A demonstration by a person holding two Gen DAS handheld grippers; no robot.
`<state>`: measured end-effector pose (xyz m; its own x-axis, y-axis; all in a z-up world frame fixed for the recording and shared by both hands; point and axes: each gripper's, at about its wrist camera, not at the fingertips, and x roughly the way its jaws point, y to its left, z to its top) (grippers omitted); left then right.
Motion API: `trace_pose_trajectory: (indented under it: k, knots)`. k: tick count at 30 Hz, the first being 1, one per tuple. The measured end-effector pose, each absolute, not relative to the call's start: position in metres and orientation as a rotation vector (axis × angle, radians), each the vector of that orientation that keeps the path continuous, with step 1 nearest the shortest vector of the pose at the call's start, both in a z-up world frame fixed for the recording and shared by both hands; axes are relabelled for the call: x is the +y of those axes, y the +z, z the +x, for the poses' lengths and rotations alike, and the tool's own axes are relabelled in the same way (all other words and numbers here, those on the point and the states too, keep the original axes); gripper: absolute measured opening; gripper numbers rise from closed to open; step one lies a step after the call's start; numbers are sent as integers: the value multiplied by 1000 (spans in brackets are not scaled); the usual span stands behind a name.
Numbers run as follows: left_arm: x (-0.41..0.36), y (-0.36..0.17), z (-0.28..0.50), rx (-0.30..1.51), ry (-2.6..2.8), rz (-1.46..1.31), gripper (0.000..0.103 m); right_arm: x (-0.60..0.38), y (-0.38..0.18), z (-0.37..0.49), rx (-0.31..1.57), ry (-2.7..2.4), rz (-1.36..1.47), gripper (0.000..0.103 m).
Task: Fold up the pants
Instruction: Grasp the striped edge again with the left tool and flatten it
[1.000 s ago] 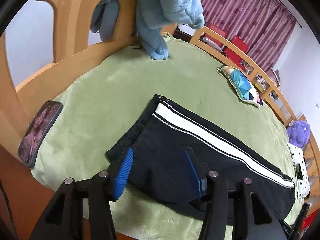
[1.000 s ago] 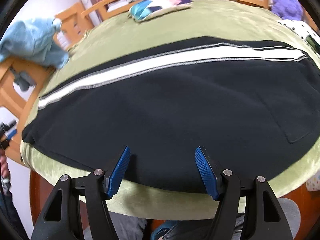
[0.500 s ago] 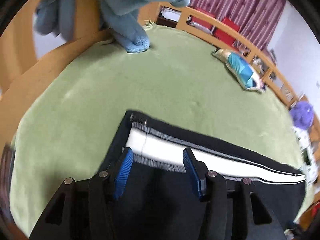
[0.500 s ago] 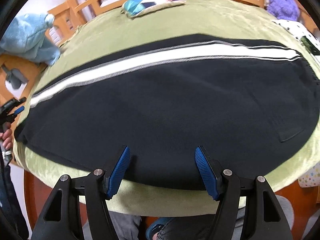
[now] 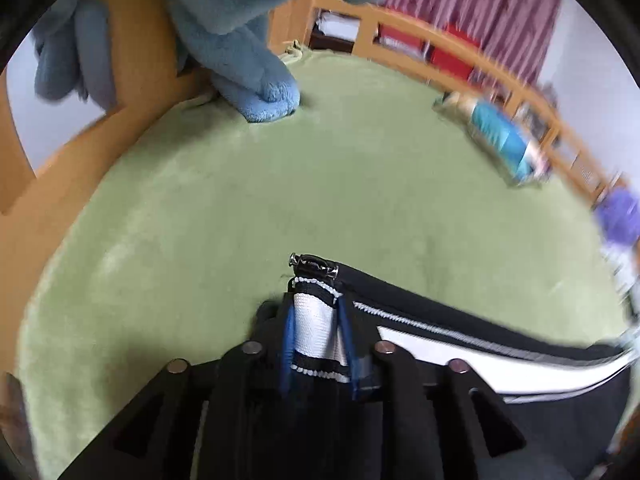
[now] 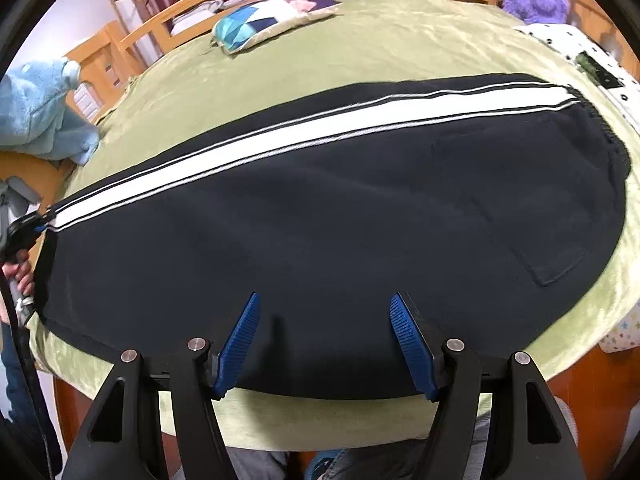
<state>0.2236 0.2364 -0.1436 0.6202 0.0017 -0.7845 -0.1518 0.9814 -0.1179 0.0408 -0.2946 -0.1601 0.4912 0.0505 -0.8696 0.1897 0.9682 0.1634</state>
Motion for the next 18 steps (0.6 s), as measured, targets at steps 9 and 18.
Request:
trace_pose_trajectory:
  k: [9, 18]
  knots:
    - [195, -136, 134, 948, -49, -200, 59, -271, -185, 40, 1087, -68, 183, 68]
    - [201, -155, 41, 994, -83, -353, 59, -266, -162, 31, 1048, -18, 175, 68]
